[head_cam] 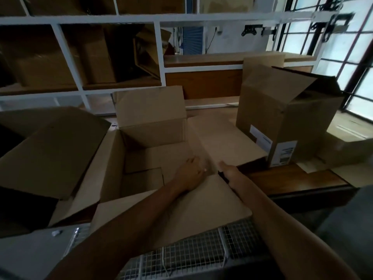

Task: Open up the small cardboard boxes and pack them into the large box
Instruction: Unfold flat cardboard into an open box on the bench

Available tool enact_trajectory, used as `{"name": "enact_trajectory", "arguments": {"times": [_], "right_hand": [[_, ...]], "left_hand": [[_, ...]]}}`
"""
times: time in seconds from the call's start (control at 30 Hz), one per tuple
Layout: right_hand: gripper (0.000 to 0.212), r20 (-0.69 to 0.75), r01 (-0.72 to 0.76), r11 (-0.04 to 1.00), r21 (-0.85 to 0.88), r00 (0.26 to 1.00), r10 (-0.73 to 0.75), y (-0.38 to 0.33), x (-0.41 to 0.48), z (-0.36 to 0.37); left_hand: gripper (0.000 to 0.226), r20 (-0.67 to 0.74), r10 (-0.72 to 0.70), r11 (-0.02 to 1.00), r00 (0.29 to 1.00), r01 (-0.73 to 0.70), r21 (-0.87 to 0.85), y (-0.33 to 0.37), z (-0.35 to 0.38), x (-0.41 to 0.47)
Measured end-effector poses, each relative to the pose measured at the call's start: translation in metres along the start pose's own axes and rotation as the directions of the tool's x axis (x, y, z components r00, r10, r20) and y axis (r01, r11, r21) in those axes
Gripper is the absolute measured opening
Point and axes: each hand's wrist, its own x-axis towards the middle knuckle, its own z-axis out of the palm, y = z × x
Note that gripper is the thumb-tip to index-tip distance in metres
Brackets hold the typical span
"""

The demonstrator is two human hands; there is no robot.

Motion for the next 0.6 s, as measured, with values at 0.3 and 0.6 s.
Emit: {"name": "enact_trajectory", "arguments": {"times": [0.3, 0.6], "right_hand": [[0.048, 0.09, 0.051, 0.778, -0.627, 0.996, 0.007, -0.018, -0.042, -0.002], [0.038, 0.345, 0.421, 0.038, -0.906, 0.787, -0.511, -0.023, -0.041, 0.035]], "left_hand": [[0.046, -0.15, 0.306, 0.897, 0.94, -0.232, 0.376, -0.023, 0.02, -0.024], [0.044, 0.001, 0.281, 0.877, 0.96, -0.257, 0.405, -0.062, 0.014, -0.021]]}}
